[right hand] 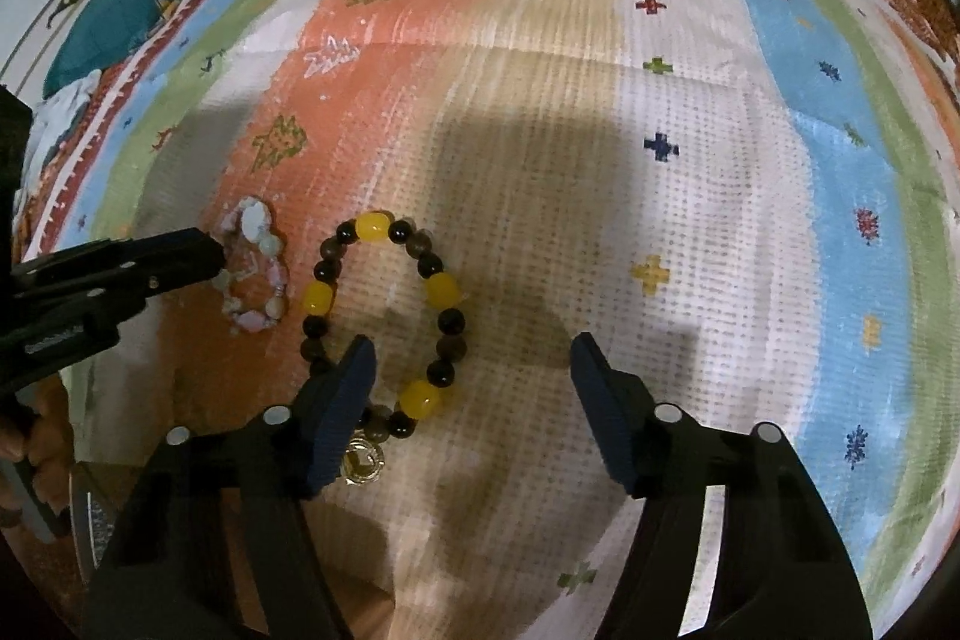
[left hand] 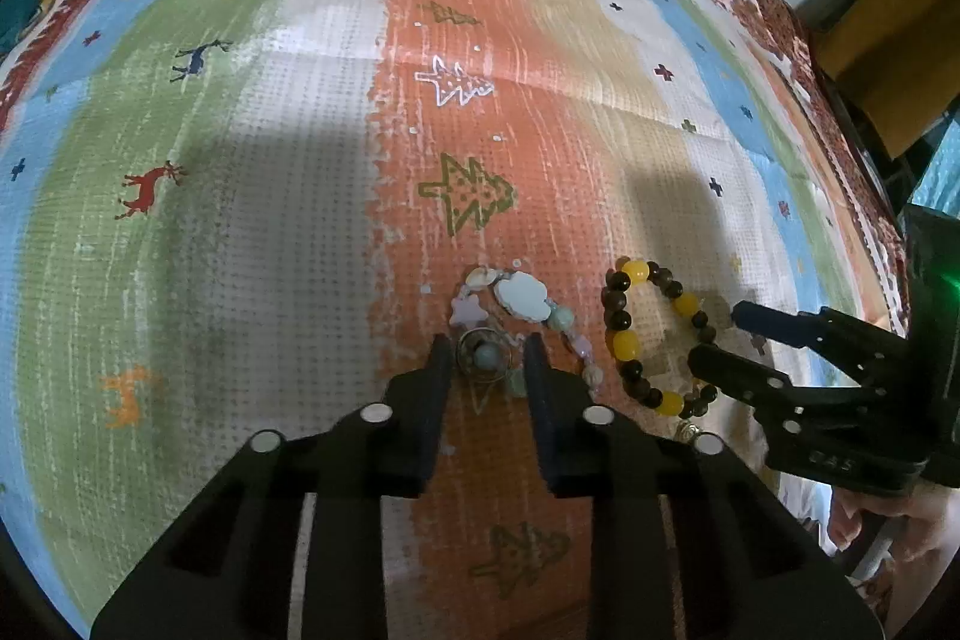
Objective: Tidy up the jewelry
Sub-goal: 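Grasp the black-yellow bead bracelet with the right tool while the left grasps the silver ring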
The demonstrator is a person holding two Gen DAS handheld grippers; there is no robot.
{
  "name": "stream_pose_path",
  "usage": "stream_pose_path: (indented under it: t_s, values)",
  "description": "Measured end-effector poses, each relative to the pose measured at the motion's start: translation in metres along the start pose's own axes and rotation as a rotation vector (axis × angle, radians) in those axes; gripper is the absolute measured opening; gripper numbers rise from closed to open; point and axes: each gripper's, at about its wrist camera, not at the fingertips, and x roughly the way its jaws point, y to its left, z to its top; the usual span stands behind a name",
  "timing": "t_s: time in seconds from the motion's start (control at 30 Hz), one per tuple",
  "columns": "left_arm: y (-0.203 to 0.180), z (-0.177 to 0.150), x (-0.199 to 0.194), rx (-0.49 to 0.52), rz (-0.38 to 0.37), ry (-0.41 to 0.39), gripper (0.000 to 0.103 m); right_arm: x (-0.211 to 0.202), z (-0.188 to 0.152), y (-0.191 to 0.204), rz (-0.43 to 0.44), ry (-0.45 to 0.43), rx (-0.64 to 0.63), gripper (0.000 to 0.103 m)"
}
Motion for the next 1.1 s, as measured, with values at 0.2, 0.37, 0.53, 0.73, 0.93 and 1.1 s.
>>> stream_pose_path:
  t_s: [0.2, 0.37, 0.53, 0.73, 0.93, 1.1]
  values:
    - [0.000, 0.000, -0.001, 0.006, -0.003, 0.000, 0.019, 0.003, -0.001, -0.001, -0.026, -0.002, -0.009, 0.048]
    - [0.001, 0.000, -0.006, -0.001, -0.013, -0.011, 0.019, 0.001, -0.004, 0.000, -0.014, -0.002, -0.019, 0.026]
    - [-0.001, 0.001, -0.010, 0.004, -0.018, -0.020, 0.019, -0.001, -0.003, 0.005, -0.013, -0.018, -0.052, 0.011]
    - [0.000, -0.001, -0.013, 0.011, -0.007, -0.024, 0.019, -0.010, -0.002, 0.015, -0.010, -0.044, -0.094, 0.011]
    - [0.001, -0.002, -0.021, -0.001, -0.011, -0.038, 0.019, -0.026, -0.001, 0.015, 0.006, -0.079, -0.088, 0.011]
    - [-0.005, -0.004, -0.034, 0.021, -0.007, -0.060, 0.019, -0.043, -0.001, 0.016, 0.027, -0.117, -0.081, 0.011]
